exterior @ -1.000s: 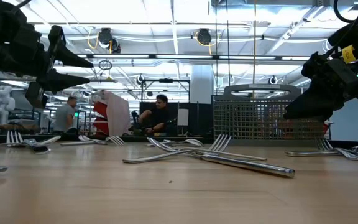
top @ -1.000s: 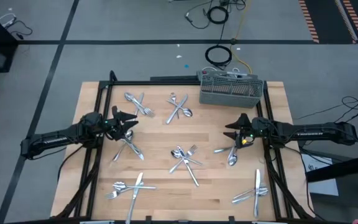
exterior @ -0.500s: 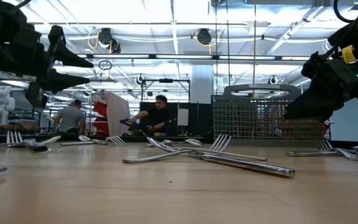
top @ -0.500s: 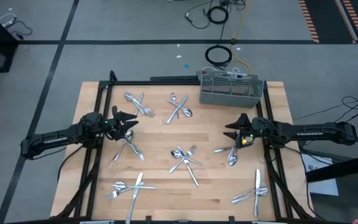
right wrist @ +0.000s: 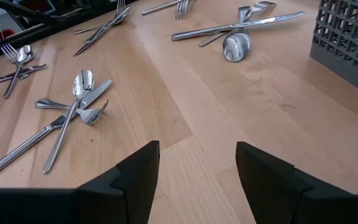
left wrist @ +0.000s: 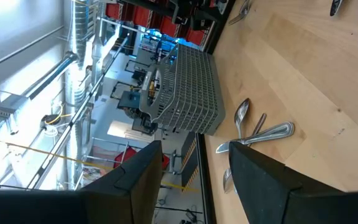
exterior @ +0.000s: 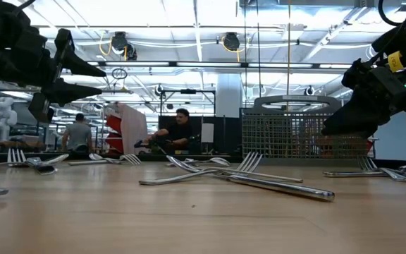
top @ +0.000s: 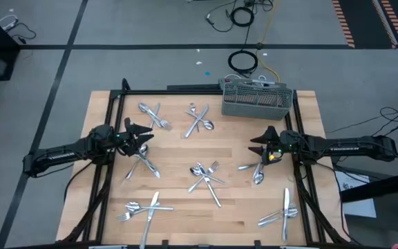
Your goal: Sort silverware
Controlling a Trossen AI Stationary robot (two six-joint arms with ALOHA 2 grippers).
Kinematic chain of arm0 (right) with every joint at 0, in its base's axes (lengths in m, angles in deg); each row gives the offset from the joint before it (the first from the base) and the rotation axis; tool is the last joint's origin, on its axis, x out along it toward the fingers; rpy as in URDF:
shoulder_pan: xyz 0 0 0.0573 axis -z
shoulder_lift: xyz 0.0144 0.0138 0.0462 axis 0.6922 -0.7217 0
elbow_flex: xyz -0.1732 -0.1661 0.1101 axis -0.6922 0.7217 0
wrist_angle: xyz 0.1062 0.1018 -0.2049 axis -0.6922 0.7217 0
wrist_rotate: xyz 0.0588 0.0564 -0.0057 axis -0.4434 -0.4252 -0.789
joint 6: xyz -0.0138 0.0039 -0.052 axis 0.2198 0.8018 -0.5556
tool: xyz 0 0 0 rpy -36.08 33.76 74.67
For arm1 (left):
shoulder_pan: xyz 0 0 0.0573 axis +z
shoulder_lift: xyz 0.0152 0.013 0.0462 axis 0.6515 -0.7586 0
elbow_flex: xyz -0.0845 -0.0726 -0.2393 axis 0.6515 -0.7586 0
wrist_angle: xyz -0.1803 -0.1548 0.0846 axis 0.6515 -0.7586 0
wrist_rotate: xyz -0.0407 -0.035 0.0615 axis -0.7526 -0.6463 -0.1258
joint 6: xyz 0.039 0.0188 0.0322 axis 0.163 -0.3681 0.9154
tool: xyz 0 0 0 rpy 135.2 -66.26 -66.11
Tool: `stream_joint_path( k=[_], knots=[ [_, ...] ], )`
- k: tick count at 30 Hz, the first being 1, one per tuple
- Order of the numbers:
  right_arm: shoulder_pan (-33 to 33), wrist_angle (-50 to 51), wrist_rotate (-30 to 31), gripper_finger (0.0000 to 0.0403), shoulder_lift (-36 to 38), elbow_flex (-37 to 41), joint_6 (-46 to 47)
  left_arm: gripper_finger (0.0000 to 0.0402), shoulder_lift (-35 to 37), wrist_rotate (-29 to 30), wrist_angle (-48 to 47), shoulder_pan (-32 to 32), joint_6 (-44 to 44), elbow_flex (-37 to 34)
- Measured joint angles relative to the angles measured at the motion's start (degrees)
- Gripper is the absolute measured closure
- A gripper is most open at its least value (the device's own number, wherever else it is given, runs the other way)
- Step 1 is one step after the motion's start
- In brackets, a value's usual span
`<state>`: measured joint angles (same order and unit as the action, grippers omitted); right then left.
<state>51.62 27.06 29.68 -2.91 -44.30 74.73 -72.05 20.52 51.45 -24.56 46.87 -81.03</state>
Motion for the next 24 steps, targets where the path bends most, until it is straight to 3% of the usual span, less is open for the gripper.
stream_joint_path(
  k=[24],
  knots=[
    [0.02, -5.69, -0.06, 0.0199, -0.04, 0.02, 0.46, 0.0206, 0.00, 0.00, 0.01, 0.00, 0.00, 0.00]
  ],
)
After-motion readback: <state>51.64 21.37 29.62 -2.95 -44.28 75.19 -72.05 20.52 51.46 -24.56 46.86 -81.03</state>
